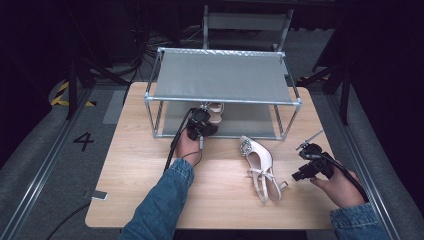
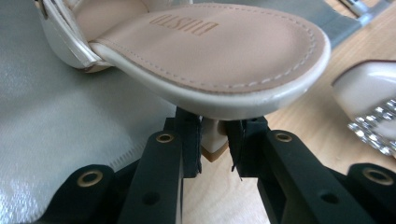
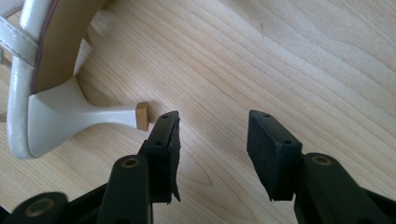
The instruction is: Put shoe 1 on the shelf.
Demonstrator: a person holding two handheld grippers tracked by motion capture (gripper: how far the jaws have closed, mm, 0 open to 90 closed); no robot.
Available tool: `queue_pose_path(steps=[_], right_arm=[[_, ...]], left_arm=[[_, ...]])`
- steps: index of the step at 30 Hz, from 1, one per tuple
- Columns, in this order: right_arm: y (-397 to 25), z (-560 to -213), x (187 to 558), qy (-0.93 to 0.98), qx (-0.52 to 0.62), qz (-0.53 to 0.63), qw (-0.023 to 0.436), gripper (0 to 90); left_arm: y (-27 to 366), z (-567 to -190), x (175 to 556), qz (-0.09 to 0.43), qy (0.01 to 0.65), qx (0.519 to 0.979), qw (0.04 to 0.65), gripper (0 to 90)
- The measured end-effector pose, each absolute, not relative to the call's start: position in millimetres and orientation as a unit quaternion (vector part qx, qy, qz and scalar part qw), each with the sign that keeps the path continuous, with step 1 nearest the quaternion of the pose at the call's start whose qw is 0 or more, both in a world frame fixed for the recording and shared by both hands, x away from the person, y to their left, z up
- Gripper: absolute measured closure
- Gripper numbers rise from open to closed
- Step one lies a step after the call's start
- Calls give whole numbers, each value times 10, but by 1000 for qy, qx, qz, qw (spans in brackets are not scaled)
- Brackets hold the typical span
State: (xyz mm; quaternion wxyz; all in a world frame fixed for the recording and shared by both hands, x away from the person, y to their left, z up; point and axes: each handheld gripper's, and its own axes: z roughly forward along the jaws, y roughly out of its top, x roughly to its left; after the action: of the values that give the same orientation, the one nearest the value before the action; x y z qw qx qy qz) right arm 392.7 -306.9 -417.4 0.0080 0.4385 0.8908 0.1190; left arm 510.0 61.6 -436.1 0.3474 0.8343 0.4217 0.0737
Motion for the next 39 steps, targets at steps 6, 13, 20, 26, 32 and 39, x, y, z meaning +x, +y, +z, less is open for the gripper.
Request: queue_pose_path(steps=[6, 13, 20, 26, 32, 39], right_arm=[[-3087, -4174, 3927, 891, 438, 120, 8, 544], [-3111, -4170, 3925, 891, 437, 123, 6, 541], [-3110, -4135, 3903, 889, 441, 127, 7, 540], [-3082, -4115, 3893, 890, 437, 127, 10, 535], [-3044, -4084, 3866, 891, 435, 128, 15, 535], [-3015, -4064, 3856, 893, 431, 129, 20, 535]], left_arm=[[609, -4395, 5236, 87, 408, 844, 337, 754], [518, -4484, 5299, 75, 430, 842, 318, 744], [529, -4544, 5343, 96, 417, 858, 285, 718], [615, -4452, 5236, 112, 399, 857, 306, 551], [649, -4329, 5013, 95, 430, 838, 322, 529], [749, -4166, 4811, 78, 427, 837, 333, 501]])
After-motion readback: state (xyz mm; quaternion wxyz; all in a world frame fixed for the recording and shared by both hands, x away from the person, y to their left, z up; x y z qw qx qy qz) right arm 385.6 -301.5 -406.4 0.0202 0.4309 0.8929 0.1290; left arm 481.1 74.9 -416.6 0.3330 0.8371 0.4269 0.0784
